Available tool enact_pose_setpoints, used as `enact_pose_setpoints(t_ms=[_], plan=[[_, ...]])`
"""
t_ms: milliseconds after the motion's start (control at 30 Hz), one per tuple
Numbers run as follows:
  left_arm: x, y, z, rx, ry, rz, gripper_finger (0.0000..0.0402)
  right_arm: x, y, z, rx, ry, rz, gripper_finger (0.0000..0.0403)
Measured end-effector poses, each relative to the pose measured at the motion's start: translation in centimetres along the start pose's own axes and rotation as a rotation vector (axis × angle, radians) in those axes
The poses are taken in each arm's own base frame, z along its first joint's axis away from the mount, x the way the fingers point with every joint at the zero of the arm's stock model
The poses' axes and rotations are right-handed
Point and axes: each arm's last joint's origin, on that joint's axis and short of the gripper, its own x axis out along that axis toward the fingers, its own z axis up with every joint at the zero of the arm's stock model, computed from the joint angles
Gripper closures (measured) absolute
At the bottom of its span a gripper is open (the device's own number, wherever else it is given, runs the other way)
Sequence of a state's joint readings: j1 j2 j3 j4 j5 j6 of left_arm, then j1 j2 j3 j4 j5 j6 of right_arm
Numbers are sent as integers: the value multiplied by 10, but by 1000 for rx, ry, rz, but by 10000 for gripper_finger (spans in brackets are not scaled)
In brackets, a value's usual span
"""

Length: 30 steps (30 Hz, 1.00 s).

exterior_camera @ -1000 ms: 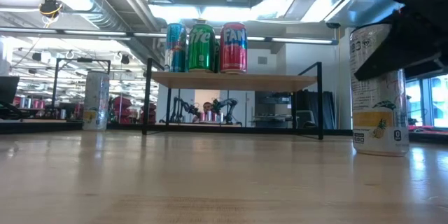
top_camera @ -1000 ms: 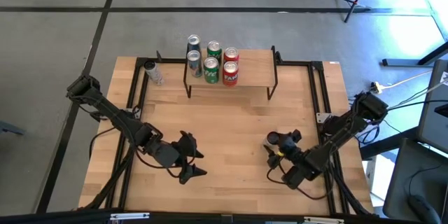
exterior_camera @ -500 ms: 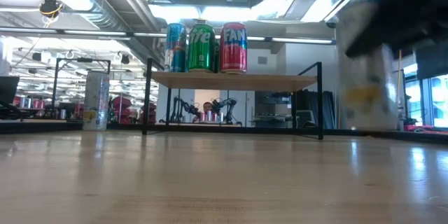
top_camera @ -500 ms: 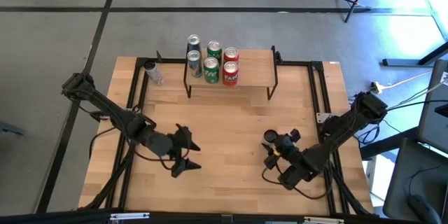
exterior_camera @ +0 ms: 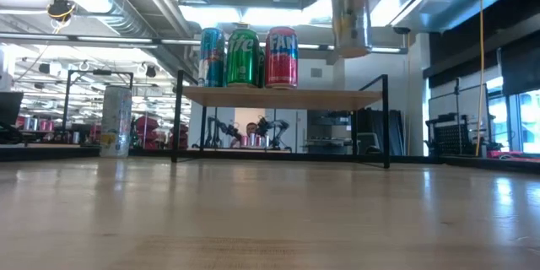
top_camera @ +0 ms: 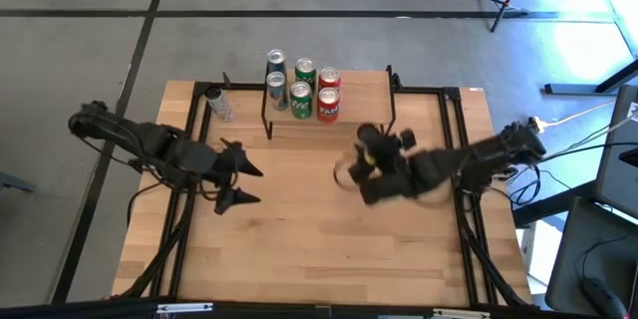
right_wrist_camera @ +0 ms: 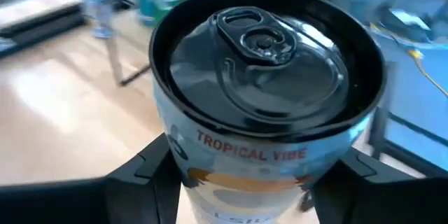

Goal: Place canned beverage on shelf
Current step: Put the bottom white soda can on the shelf

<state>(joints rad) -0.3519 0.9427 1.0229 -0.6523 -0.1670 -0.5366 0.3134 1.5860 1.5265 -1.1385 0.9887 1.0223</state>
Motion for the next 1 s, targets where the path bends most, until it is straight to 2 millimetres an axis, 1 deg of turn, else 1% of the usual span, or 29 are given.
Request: enact_pose_setpoints(t_ms=[67, 200, 267, 400, 533, 733, 867, 1000], plan=[[-7, 6, -1, 12, 4, 22, 52, 13, -8, 19, 14, 29, -19, 187], [-18, 17, -3, -5, 6, 84, 52, 38, -29, 53, 71, 31, -89, 184], [-23, 21, -4, -9, 8, 114, 52, 51, -40, 65, 97, 35, -116, 185], [-27, 26, -6, -11, 0, 187, 52, 77, -56, 82, 184, 36, -141, 185], [-27, 29, -5, -18, -12, 217, 52, 100, -66, 90, 222, 29, -185, 182], [-27, 31, -4, -27, -18, 231, 52, 135, -69, 95, 245, 20, -213, 183], [-27, 33, -3, -27, -21, 240, 52, 155, -67, 93, 257, 42, -214, 181], [-27, 33, -3, -28, -22, 241, 52, 167, -64, 89, 241, 60, -229, 182]])
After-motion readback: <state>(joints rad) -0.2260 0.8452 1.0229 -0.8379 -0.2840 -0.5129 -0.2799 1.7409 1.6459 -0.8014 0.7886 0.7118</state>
